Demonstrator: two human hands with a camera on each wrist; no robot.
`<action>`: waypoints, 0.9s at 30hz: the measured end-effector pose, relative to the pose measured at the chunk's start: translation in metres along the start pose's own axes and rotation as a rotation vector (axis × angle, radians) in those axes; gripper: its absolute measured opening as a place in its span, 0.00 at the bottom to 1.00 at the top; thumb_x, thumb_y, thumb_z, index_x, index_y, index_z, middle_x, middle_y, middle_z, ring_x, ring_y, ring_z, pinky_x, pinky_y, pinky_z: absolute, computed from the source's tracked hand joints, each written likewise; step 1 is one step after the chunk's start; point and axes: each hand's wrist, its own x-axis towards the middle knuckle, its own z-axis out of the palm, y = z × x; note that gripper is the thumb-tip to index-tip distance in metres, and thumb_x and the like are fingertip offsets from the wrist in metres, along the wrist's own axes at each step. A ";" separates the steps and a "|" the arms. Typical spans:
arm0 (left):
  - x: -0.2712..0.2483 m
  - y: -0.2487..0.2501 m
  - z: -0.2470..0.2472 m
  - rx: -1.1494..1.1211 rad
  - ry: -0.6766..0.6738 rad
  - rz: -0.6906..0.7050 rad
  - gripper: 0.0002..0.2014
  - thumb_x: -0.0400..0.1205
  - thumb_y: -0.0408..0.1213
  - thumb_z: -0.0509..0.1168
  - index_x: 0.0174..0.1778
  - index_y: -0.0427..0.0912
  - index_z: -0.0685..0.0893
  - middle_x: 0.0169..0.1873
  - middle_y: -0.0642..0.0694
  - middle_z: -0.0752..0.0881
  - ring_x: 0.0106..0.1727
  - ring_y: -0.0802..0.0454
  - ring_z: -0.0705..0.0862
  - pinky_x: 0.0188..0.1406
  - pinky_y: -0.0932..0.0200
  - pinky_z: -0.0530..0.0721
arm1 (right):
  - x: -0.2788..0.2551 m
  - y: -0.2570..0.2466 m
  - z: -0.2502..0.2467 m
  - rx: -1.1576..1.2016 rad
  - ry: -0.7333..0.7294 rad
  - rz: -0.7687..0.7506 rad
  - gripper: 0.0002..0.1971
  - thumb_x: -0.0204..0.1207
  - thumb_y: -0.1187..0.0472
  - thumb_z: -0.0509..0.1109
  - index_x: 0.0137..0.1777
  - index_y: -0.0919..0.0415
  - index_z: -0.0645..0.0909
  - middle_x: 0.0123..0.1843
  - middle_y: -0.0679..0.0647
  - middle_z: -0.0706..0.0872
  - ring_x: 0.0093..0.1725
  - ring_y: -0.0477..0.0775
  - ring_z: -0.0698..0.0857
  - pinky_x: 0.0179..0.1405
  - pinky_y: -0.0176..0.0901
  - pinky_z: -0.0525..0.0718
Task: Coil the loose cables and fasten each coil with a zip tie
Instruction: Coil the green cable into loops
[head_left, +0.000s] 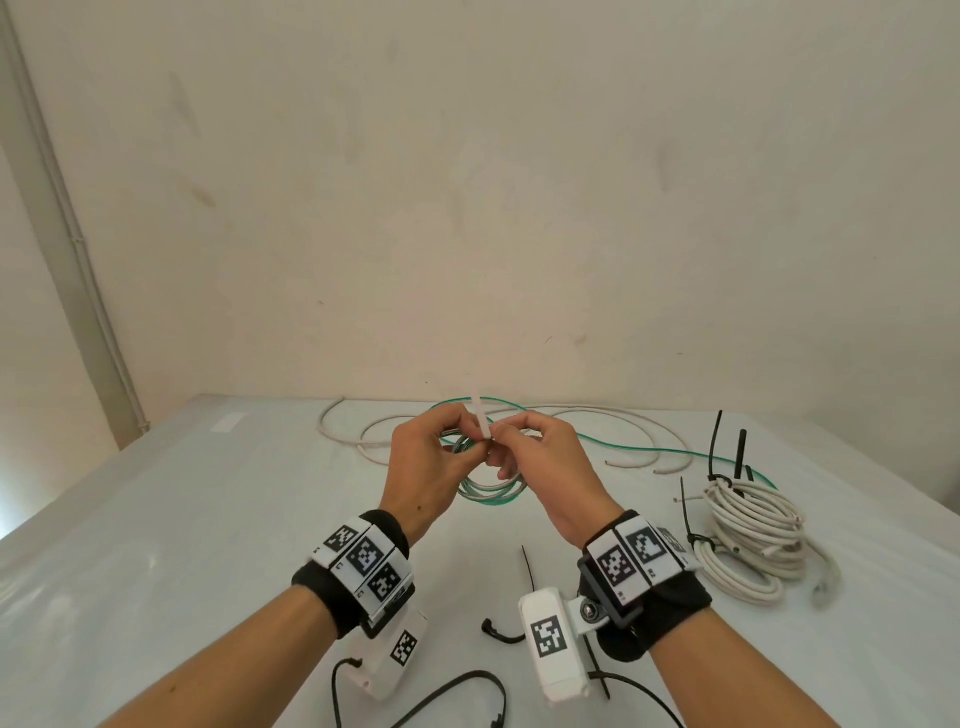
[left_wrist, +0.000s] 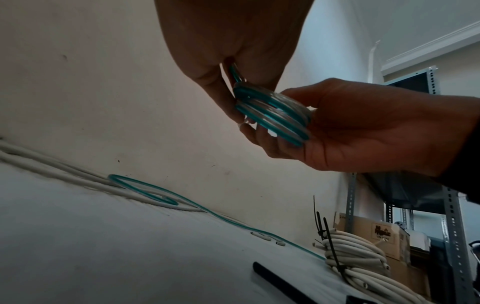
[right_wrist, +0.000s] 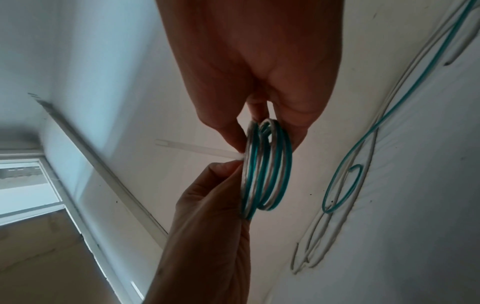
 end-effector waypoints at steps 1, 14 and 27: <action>0.000 0.001 0.000 -0.004 -0.002 -0.010 0.08 0.74 0.21 0.76 0.37 0.36 0.85 0.34 0.53 0.91 0.41 0.59 0.89 0.42 0.64 0.84 | 0.001 -0.001 0.001 0.007 -0.001 0.011 0.10 0.84 0.56 0.73 0.51 0.64 0.89 0.35 0.56 0.91 0.29 0.50 0.83 0.41 0.41 0.80; 0.001 -0.010 -0.001 -0.003 0.011 -0.034 0.09 0.74 0.26 0.80 0.36 0.41 0.86 0.38 0.49 0.91 0.44 0.52 0.88 0.40 0.61 0.84 | 0.008 0.001 0.016 0.387 0.081 0.201 0.09 0.79 0.70 0.76 0.53 0.77 0.90 0.43 0.64 0.87 0.31 0.49 0.76 0.31 0.38 0.74; 0.007 0.006 -0.013 -0.152 -0.151 -0.127 0.09 0.87 0.42 0.71 0.46 0.44 0.93 0.43 0.47 0.94 0.51 0.46 0.92 0.58 0.50 0.88 | 0.008 0.013 0.016 0.428 0.153 0.108 0.07 0.79 0.71 0.77 0.54 0.72 0.91 0.43 0.61 0.90 0.34 0.48 0.80 0.41 0.39 0.79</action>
